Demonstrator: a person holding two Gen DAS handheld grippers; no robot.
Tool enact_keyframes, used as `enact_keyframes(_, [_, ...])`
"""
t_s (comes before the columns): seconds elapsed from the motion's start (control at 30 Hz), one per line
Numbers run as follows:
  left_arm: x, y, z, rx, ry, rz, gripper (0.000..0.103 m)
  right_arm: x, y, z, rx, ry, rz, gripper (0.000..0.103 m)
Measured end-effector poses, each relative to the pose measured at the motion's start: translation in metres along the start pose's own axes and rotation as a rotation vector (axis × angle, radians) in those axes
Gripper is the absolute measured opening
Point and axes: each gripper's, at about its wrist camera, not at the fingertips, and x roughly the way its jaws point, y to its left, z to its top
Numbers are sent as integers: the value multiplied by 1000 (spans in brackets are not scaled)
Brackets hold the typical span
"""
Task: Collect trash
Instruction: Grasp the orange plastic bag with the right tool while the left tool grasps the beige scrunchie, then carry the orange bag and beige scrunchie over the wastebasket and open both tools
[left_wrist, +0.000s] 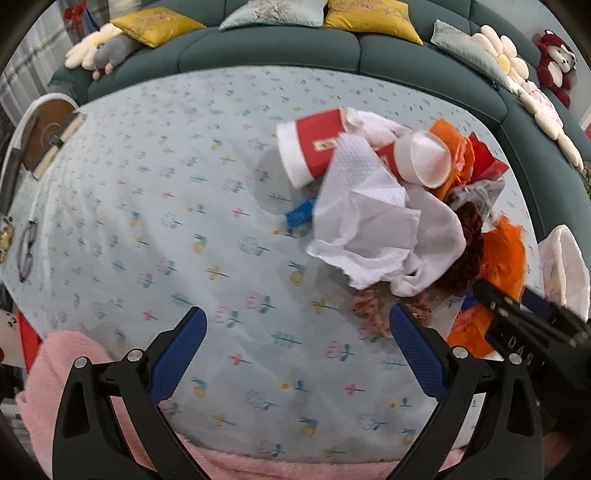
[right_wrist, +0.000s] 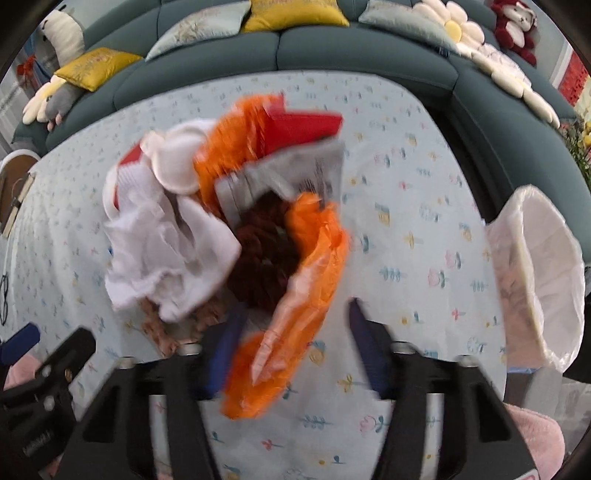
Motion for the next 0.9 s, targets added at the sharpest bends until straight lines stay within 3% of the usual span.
enact_keyframes(0.07, [8, -7, 0, -10, 14, -30, 92, 2, -8, -4, 15, 14, 18, 25])
enact_keyframes(0.13, [18, -15, 0, -9, 33, -45, 87, 0, -16, -8, 23, 19, 28, 16])
enact_keyframes(0.4, [53, -38, -3, 1, 87, -48, 69, -24, -37, -7, 25, -33, 34, 15])
enact_keyframes(0.43, [58, -39, -4, -3, 101, -48, 60, -27, -38, -7, 25, -39, 36, 15])
enact_keyframes(0.57, [59, -43, -8, 6, 92, -33, 45, -34, -42, -7, 22, -49, 45, 15])
enact_keyframes(0.63, [56, -49, -11, 35, 86, -28, 17, -37, -44, -8, 25, -49, 51, 15])
enact_keyframes(0.67, [56, -52, -12, 41, 91, -34, 12, -38, -44, -9, 27, -49, 53, 15])
enact_keyframes(0.9, [30, -69, -22, 69, 80, -45, 7, -56, -54, -12, 37, -81, 69, 15])
